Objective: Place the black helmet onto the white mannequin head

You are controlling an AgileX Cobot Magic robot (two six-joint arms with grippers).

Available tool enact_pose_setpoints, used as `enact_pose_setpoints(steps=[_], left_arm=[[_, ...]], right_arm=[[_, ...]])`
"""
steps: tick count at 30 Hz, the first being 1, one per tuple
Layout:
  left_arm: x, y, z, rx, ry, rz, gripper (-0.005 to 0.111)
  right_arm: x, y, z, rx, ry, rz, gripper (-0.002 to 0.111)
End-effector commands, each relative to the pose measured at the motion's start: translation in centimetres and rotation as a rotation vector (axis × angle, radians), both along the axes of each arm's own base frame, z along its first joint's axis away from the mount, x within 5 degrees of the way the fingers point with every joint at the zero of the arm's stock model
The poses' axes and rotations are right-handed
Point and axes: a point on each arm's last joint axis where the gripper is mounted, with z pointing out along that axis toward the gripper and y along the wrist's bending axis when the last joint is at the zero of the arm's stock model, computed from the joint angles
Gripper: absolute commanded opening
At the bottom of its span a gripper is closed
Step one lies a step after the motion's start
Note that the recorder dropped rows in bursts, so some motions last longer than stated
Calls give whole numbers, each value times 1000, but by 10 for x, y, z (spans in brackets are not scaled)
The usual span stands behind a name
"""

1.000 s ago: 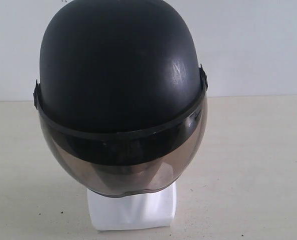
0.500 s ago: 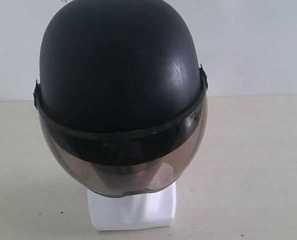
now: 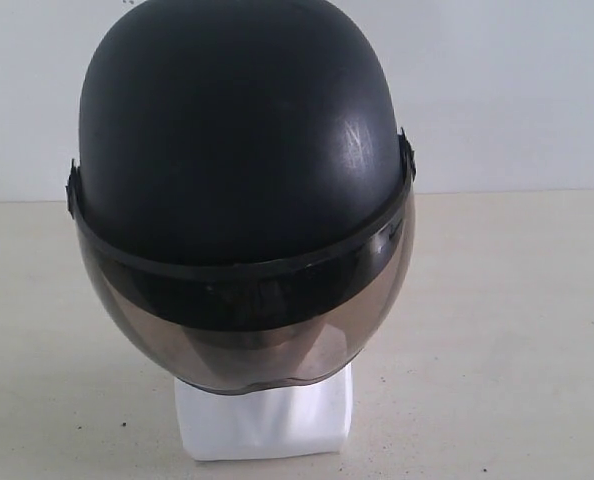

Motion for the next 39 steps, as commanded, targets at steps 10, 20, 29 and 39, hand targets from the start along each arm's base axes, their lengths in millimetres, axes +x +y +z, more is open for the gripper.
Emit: enact_pose_setpoints(steps=[10,20,29,39], left_arm=[[-2,0,-25,227,232,-18,4],[-2,0,-25,215,233,-18,4],[-2,0,-25,218,233,-18,4],[-2,0,-25,218,233,-18,4]], right_arm=[[0,-1,1,1,-10,-6,0],[0,-1,1,1,-10,-6,0],[0,-1,1,1,-10,-6,0],[0,-1,1,0,-15,-10,0]])
